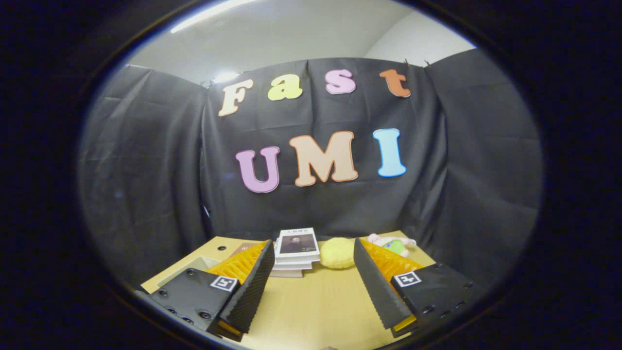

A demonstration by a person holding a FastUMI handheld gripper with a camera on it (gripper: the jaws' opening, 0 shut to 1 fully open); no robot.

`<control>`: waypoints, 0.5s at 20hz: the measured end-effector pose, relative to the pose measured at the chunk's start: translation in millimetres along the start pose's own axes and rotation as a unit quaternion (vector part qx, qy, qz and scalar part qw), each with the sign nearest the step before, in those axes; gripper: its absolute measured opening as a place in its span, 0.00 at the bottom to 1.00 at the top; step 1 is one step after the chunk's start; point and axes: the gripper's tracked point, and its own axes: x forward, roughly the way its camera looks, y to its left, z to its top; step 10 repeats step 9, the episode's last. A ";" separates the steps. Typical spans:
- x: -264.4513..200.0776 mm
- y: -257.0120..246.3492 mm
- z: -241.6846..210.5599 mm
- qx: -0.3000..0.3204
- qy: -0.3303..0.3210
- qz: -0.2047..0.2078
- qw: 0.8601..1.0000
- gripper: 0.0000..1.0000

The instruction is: Open the storage box then place both shoes into the box .Put the left shoe in first, then the right shoe, with the right side of both shoes facing outward in a uniform manner.

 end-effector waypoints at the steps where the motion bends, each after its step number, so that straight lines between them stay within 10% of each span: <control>1: -2.4 -0.3 -0.1 -0.011 -0.003 0.000 1.000 1.00; 10: -9.6 1.4 -1.1 -0.025 -0.010 0.014 1.000 1.00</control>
